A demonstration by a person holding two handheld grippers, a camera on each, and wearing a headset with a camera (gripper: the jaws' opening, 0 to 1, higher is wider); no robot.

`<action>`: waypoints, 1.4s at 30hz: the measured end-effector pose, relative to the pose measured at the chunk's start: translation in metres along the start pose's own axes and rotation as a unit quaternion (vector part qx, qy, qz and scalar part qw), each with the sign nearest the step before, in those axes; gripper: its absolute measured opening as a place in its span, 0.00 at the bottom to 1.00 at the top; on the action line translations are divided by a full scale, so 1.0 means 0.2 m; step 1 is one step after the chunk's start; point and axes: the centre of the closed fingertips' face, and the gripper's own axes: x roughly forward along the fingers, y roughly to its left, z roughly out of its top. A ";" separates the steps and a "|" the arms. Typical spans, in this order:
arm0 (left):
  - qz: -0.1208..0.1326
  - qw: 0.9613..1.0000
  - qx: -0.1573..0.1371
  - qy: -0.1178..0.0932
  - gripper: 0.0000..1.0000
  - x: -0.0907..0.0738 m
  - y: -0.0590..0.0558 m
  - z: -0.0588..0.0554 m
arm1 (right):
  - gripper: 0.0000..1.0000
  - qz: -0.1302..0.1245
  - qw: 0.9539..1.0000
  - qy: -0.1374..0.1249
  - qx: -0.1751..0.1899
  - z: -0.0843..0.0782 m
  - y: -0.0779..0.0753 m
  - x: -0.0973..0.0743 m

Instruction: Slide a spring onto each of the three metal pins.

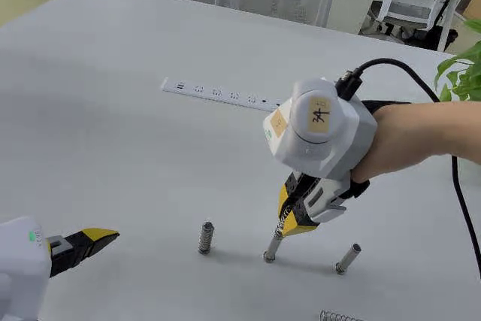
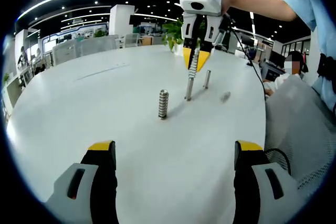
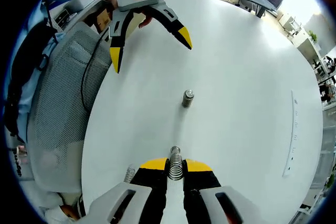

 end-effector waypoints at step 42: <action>0.002 1.000 -0.026 0.010 0.88 -0.01 0.01 -0.08 | 0.08 0.012 0.999 0.032 -0.007 -0.06 0.00 0.27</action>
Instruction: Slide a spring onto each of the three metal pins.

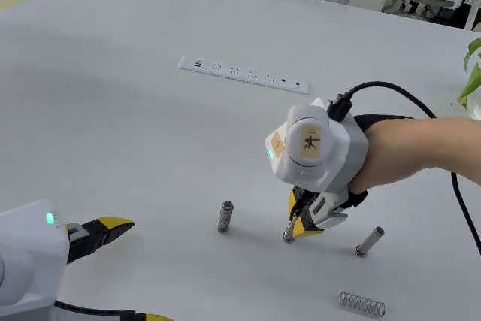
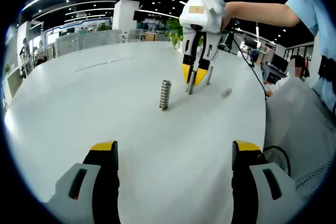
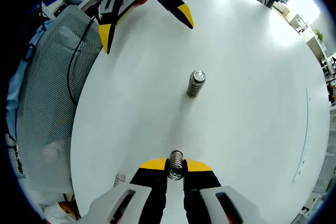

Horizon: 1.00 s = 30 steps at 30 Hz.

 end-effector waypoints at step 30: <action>-0.001 1.000 0.003 -0.004 0.87 0.02 0.00 0.03 | 0.37 0.004 1.000 -0.020 0.020 -0.01 0.02 0.06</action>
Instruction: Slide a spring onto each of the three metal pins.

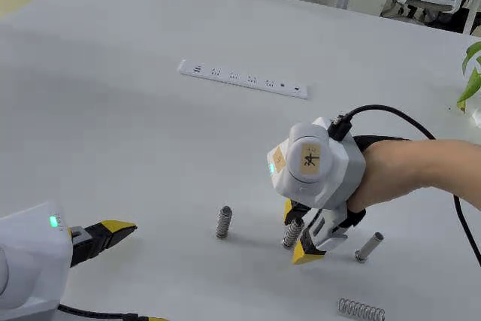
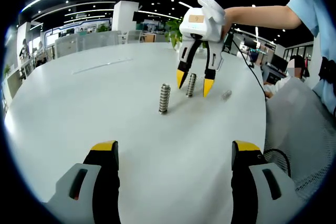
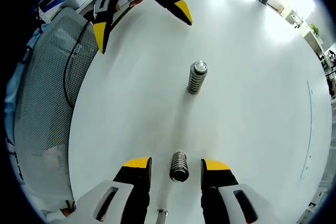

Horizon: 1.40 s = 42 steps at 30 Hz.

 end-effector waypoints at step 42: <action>-0.009 1.000 0.024 -0.004 0.87 0.01 -0.07 0.09 | 0.99 -0.070 0.985 -0.130 0.084 -0.01 0.01 -0.15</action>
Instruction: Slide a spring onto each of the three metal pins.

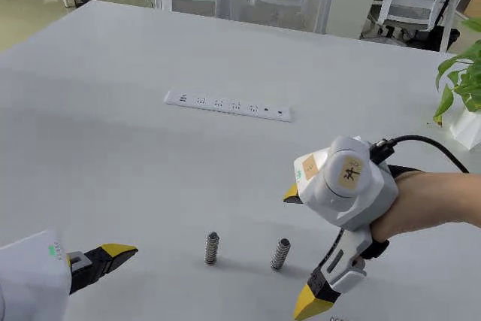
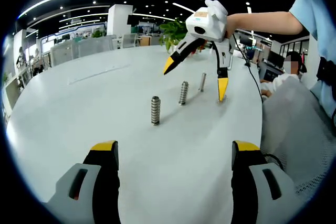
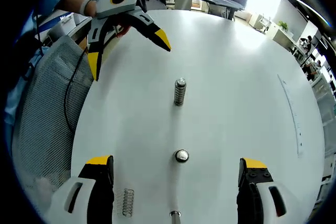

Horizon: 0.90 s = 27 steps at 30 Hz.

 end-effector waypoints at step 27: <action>-0.039 0.999 0.034 0.010 0.86 0.09 -0.19 0.10 | 0.99 -0.058 0.994 -0.057 0.076 -0.25 0.10 -0.22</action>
